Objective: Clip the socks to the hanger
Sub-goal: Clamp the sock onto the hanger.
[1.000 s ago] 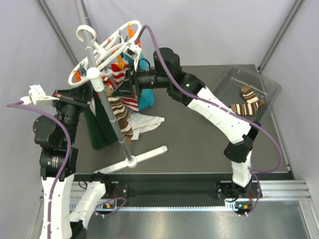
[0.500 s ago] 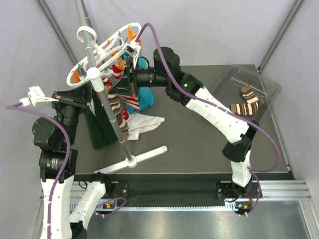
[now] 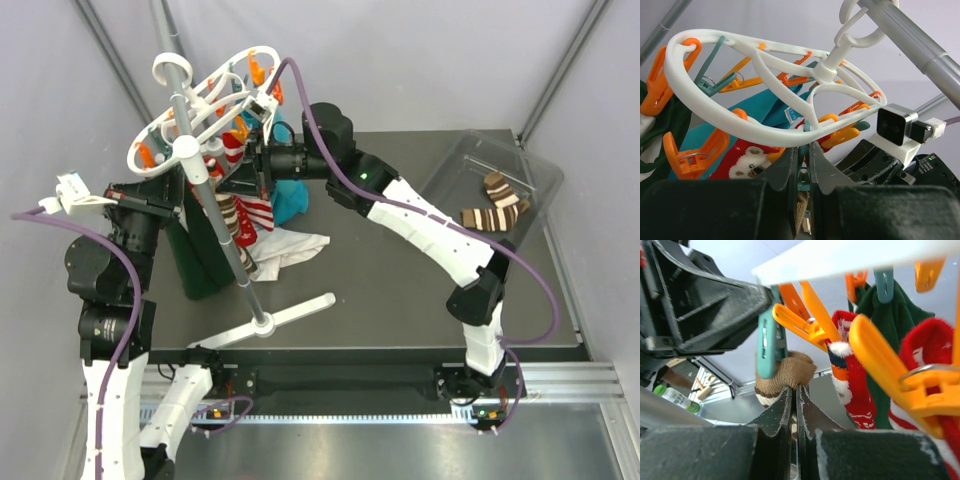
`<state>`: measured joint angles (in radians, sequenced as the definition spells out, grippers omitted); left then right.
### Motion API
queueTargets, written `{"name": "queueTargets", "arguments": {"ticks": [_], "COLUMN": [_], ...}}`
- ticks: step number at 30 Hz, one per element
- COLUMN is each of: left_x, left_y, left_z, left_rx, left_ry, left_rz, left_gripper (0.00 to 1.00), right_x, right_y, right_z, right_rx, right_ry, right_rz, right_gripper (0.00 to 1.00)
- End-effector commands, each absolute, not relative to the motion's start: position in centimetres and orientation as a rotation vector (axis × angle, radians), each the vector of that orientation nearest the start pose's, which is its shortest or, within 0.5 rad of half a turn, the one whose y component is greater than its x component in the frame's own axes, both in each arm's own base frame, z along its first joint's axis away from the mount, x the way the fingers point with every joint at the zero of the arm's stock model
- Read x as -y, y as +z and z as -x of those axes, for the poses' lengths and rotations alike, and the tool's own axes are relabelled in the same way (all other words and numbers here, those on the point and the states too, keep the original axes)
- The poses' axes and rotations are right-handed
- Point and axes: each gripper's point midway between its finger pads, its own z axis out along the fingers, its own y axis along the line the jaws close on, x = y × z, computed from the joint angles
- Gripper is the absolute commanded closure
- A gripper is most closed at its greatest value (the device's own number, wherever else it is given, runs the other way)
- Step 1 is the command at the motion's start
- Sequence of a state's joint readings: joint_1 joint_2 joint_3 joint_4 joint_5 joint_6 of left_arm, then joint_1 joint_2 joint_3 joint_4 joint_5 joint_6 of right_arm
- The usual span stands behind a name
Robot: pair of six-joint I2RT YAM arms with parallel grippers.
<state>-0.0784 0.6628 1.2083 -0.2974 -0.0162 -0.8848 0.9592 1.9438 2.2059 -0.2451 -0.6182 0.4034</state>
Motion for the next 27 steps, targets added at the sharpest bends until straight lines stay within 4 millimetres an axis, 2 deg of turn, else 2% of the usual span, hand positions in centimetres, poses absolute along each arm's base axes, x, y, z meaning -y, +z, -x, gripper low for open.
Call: {"name": "queueTargets", "arguments": {"ticks": [1,16,17,19,20,21,24,27], "left_x": [5.8,5.7,5.7,5.6,5.6,5.5,5.3,5.2], "left_y": [48.8,48.6,48.5,48.5,48.4,48.4,48.5,48.7], "left_z": [-23.1,-22.9,-23.0,-22.8,-22.8,-22.7,-22.4,-22.0], "left_rx": [-1.29,-1.294,-1.299,-1.295,-1.294,-1.288,-1.274,-1.27], "left_ry": [-0.833,-0.82,-0.818,-0.819,-0.819,-0.816,-0.808,-0.795], "left_rz": [0.504,0.502,0.503,0.504,0.506,0.507,0.509,0.493], "left_gripper": [1.0,1.0,0.96,0.81,0.62,0.56,0.43,0.37], "right_x": [-50.7,-51.0,-51.1,-51.2,-51.3,-51.3,-51.6,-51.8], "right_y": [47.3,48.9,48.8,48.8,48.6,48.8,48.8,48.7], "right_z": [-20.9,-21.1,-21.0,-21.0,-21.0,-20.9,-21.0,-21.4], "right_rx": [-1.381,-1.326,-1.326,-1.327,-1.329,-1.326,-1.319,-1.315], "right_ry": [1.5,1.51,1.514,1.517,1.521,1.529,1.542,1.533], "right_rz": [0.985,0.967,0.969,0.967,0.97,0.968,0.964,0.953], "right_gripper": [1.0,1.0,1.0,1.0,1.0,1.0,1.0,1.0]}}
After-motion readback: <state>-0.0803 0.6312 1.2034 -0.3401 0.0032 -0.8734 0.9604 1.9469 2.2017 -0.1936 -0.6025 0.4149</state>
